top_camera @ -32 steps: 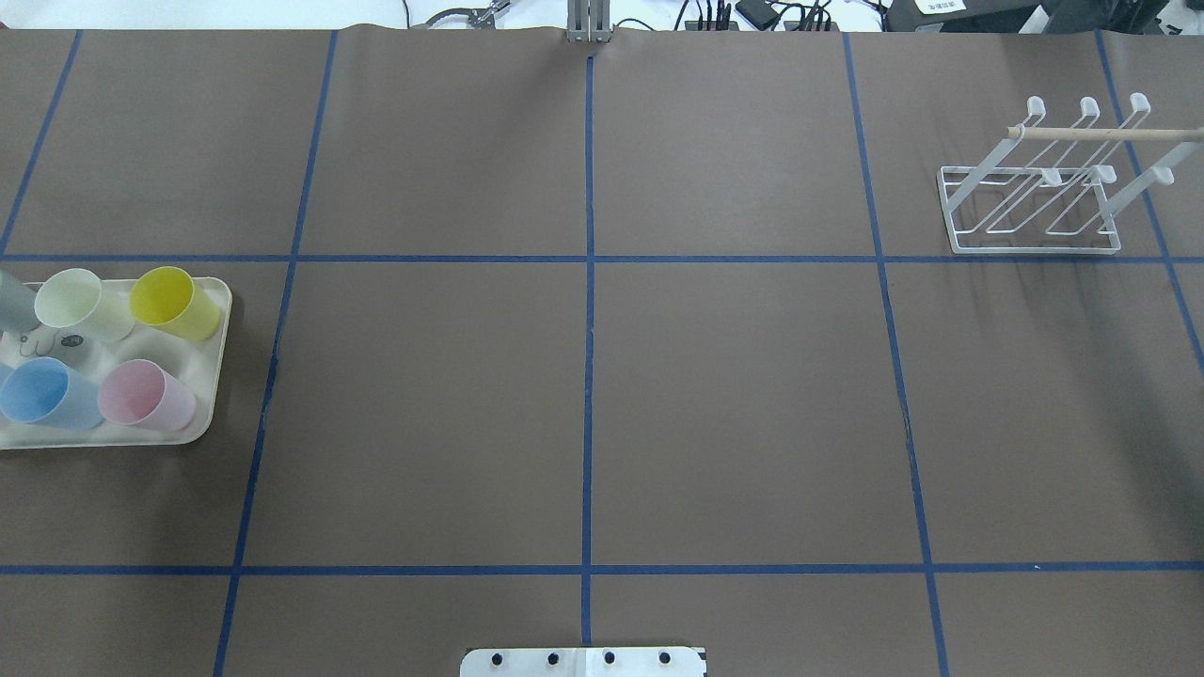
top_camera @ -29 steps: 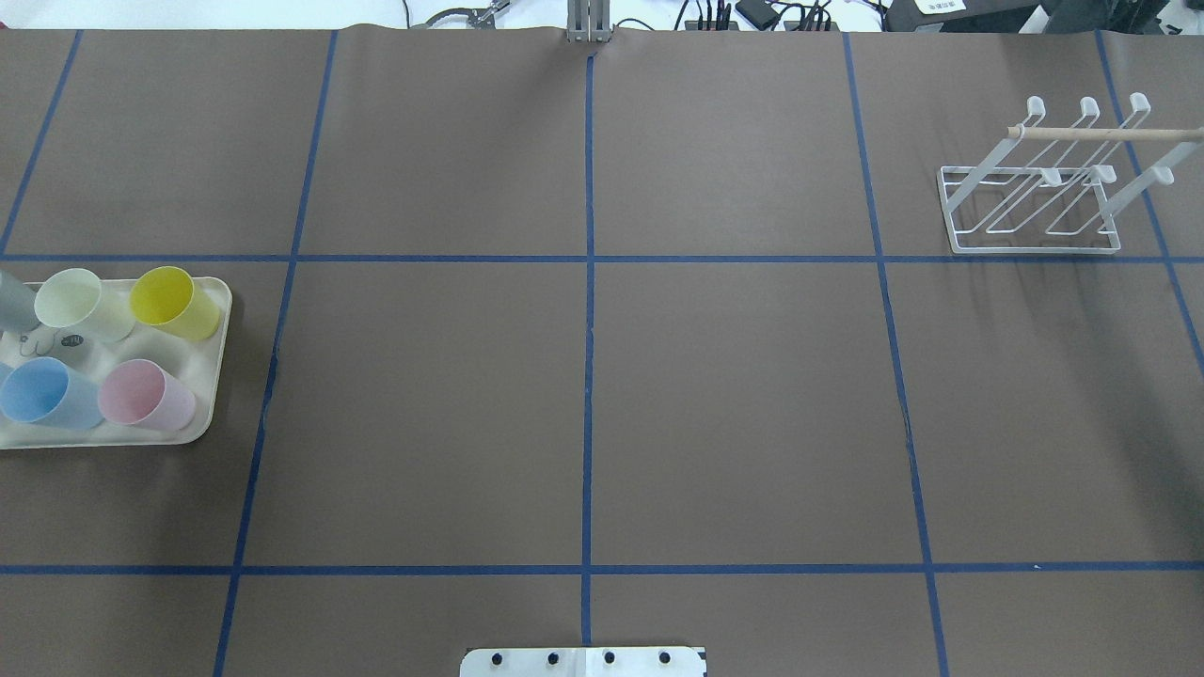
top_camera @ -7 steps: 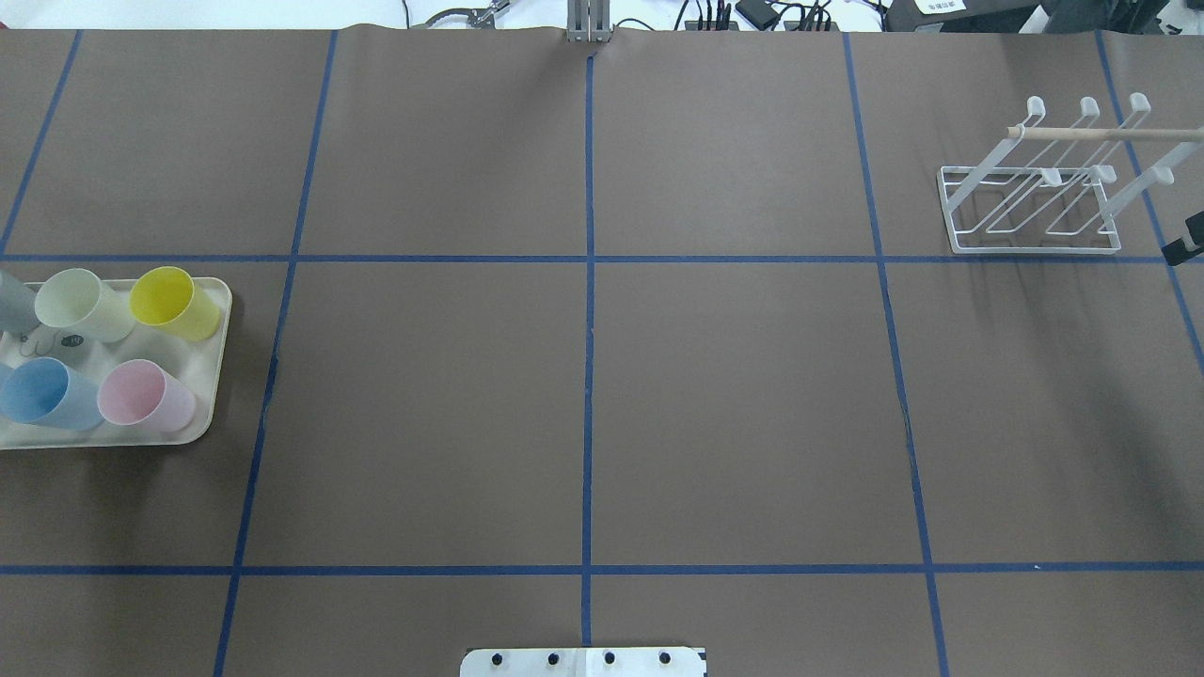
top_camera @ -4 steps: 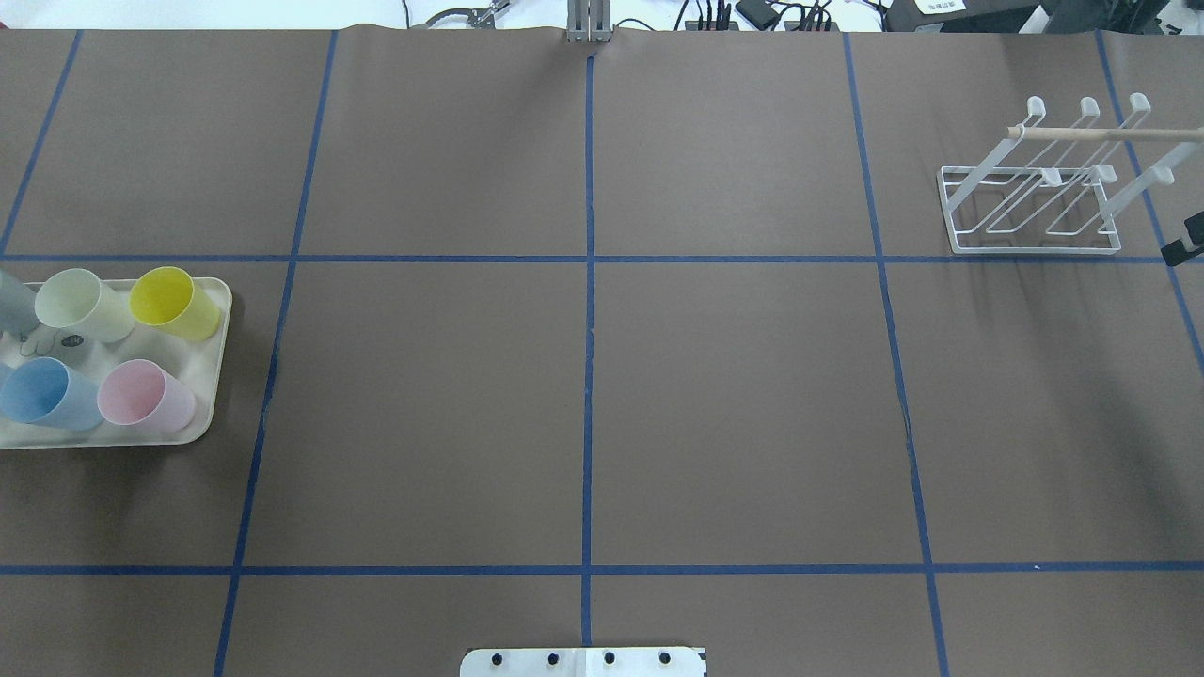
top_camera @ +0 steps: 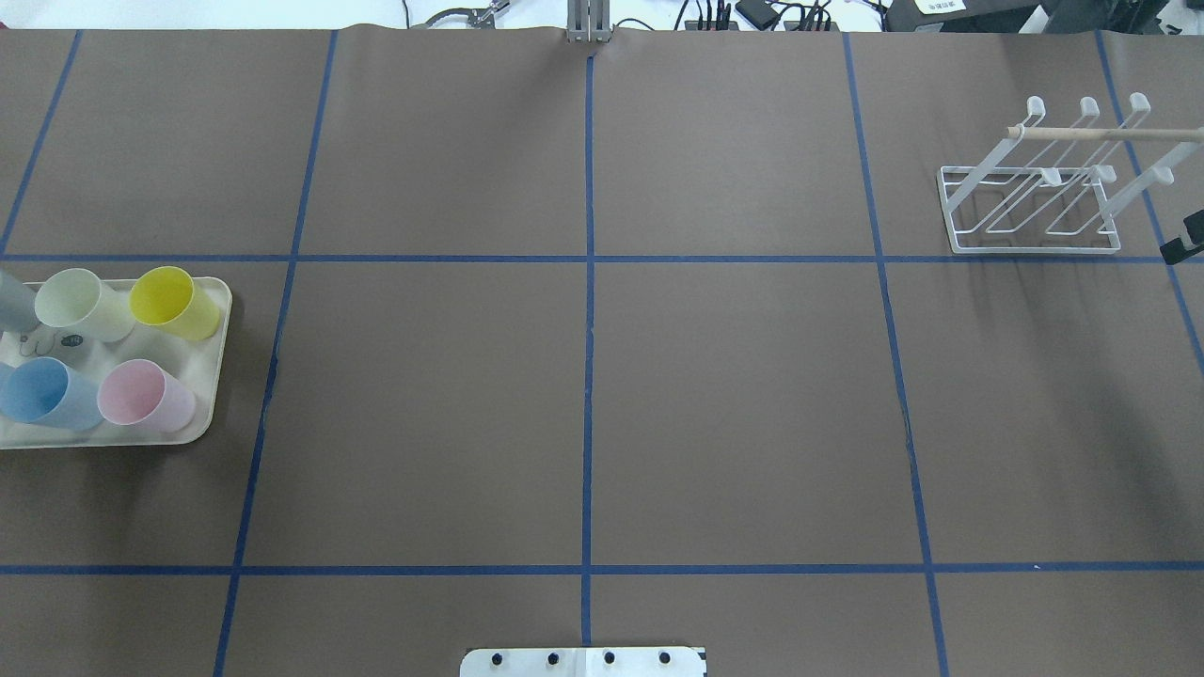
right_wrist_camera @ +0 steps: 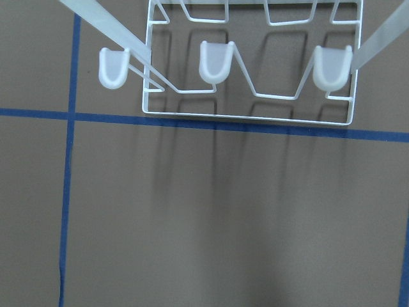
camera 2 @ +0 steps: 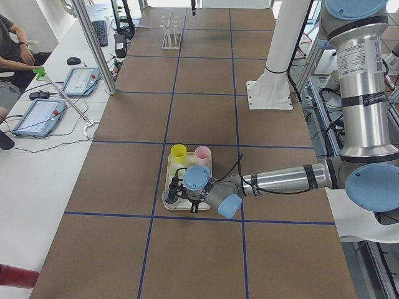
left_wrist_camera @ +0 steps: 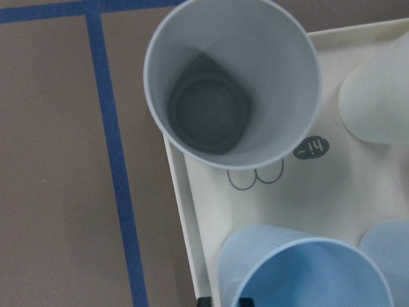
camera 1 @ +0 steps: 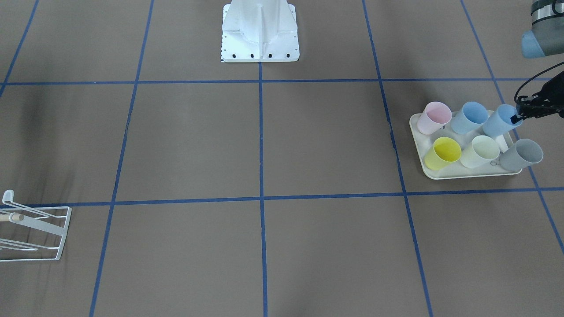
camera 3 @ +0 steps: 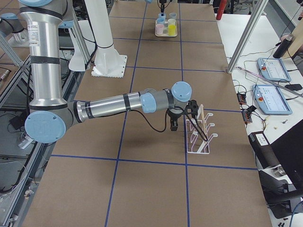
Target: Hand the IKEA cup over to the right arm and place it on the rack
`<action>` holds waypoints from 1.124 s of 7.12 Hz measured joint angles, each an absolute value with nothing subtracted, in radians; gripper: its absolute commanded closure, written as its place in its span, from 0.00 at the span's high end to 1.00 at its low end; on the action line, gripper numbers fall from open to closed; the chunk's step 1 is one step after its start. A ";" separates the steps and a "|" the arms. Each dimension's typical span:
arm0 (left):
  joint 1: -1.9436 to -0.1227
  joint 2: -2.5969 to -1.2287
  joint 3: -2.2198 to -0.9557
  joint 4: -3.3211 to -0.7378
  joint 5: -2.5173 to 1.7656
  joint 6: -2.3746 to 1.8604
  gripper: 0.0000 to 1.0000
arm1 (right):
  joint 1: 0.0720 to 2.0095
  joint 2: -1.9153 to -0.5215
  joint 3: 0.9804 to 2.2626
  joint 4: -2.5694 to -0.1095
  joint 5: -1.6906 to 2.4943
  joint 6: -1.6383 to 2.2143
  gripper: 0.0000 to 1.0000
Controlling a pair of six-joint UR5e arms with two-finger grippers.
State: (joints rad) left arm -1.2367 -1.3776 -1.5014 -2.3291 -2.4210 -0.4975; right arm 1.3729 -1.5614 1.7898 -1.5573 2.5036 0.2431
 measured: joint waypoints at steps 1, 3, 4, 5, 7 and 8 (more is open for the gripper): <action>-1.258 -1.365 -1.539 -2.328 -2.423 -0.521 0.00 | 1.371 -1.562 1.800 -1.558 2.504 0.261 1.00; -1.338 -1.328 -1.610 -2.326 -2.422 -0.493 0.00 | 1.365 -1.562 1.810 -1.557 2.504 0.295 1.00; -1.370 -1.315 -1.638 -2.324 -2.418 -0.480 0.00 | 1.361 -1.560 1.811 -1.557 2.504 0.300 1.00; -1.390 -1.310 -1.674 -2.312 -2.416 -0.481 0.00 | 1.353 -1.558 1.816 -1.555 2.503 0.301 1.00; -1.399 -1.329 -1.785 -2.259 -2.420 -0.577 0.00 | 1.306 -1.550 1.845 -1.512 2.500 0.366 1.00; -1.394 -1.359 -1.841 -2.245 -2.430 -0.679 0.00 | 1.258 -1.545 1.855 -1.428 2.491 0.489 1.00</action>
